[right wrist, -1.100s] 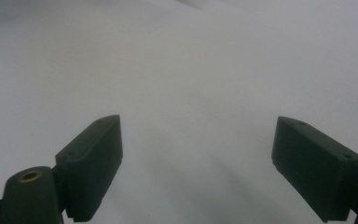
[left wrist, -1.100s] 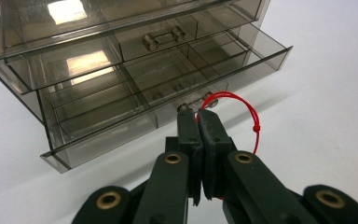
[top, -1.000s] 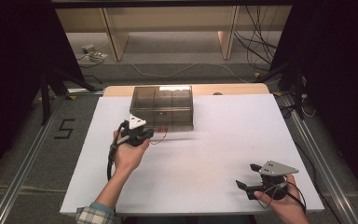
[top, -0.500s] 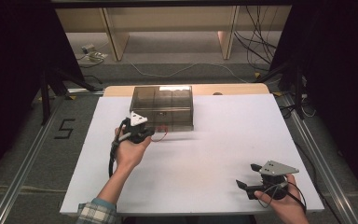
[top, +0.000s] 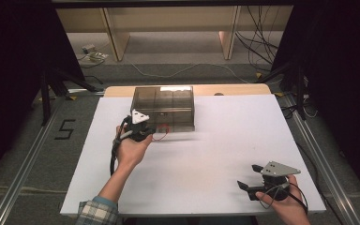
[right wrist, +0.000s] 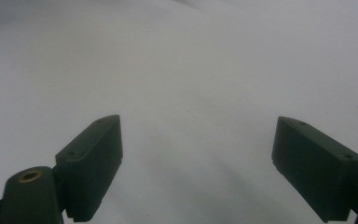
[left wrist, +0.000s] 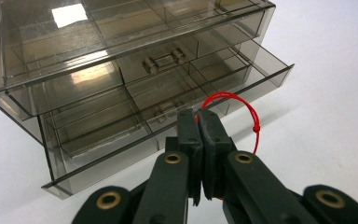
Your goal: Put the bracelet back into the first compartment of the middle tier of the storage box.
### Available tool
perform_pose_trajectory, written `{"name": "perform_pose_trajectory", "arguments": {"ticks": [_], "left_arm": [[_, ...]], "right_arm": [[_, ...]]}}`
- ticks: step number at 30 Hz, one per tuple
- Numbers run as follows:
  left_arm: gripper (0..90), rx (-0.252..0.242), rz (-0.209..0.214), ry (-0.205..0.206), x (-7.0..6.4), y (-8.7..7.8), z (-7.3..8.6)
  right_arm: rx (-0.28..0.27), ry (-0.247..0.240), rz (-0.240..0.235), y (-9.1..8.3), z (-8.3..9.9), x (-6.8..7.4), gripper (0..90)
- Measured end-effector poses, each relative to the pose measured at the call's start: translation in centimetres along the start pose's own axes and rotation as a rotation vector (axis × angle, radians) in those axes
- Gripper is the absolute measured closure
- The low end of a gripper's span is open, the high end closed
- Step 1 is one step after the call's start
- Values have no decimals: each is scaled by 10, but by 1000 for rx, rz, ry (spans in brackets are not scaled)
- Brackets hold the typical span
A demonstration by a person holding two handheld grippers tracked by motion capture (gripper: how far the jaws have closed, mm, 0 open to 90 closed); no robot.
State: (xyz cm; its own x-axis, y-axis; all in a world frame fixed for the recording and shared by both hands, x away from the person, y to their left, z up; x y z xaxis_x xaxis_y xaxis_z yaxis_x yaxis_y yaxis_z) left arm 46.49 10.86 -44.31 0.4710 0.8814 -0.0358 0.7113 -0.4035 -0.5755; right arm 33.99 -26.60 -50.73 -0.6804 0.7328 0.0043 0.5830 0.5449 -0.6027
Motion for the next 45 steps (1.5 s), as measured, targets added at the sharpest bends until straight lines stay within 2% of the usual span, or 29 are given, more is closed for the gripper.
{"name": "perform_pose_trajectory", "arguments": {"ticks": [45], "left_arm": [[884,35,-22,15,3,21,-15]], "right_arm": [[-1,1,-2,0,0,0,169]]}}
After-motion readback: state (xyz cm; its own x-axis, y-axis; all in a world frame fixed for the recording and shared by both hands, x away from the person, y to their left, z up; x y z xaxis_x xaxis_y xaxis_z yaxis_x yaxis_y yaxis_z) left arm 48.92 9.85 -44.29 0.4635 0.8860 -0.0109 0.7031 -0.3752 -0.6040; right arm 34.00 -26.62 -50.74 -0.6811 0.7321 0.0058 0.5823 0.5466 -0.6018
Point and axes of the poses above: each handheld gripper's, and its own axes: y roughly forward along the jaws, z roughly out of its underside, x roughly to its left, the point moved 5 cm from there along y, roughly forward along the jaws
